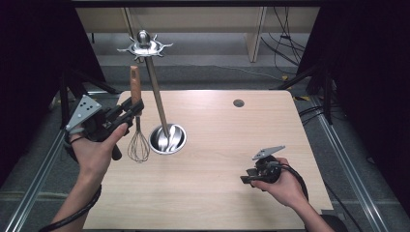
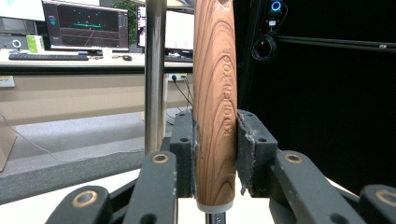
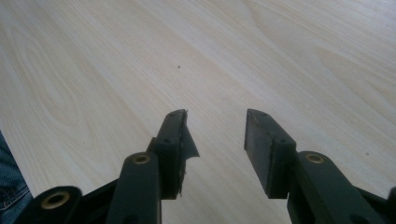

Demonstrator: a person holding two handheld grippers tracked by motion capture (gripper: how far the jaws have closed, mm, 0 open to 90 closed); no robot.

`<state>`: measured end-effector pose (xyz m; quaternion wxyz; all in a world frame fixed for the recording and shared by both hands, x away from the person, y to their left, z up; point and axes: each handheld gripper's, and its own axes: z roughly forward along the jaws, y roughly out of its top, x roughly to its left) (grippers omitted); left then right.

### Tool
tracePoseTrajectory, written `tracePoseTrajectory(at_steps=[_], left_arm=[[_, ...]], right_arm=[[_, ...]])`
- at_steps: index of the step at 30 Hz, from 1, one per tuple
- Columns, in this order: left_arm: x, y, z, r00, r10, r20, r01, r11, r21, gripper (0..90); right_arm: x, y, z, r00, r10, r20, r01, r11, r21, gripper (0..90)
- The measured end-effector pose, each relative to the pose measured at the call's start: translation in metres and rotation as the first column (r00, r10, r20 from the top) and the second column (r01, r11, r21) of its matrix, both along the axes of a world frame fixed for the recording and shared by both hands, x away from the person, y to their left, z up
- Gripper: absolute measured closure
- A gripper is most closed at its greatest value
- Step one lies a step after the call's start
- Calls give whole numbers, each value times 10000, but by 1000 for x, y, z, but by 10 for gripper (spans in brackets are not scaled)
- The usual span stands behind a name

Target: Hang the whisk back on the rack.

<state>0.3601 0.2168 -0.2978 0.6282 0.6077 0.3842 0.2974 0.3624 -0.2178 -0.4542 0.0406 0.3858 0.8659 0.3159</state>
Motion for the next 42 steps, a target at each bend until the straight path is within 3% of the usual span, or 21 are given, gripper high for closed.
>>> tracePoseTrajectory(at_steps=[25, 33, 34, 42], left_arm=[[11, 1, 12, 10000, -76, -20, 76, 10000, 9, 696], [14, 0, 13, 9999, -85, -67, 86, 9999, 64, 696], [14, 1, 14, 10000, -63, -69, 63, 10000, 56, 696], [15, 2, 16, 10000, -6, -58, 6, 10000, 73, 696]], right_arm=[[1, -1, -1, 9998, 68, 179, -67, 10000, -34, 595], [0, -1, 1, 10000, -19, 48, 19, 10000, 24, 594], [-1, -1, 2, 9998, -138, -138, 138, 9999, 15, 594], [-1, -1, 2, 9998, -134, -148, 134, 9999, 10, 594]])
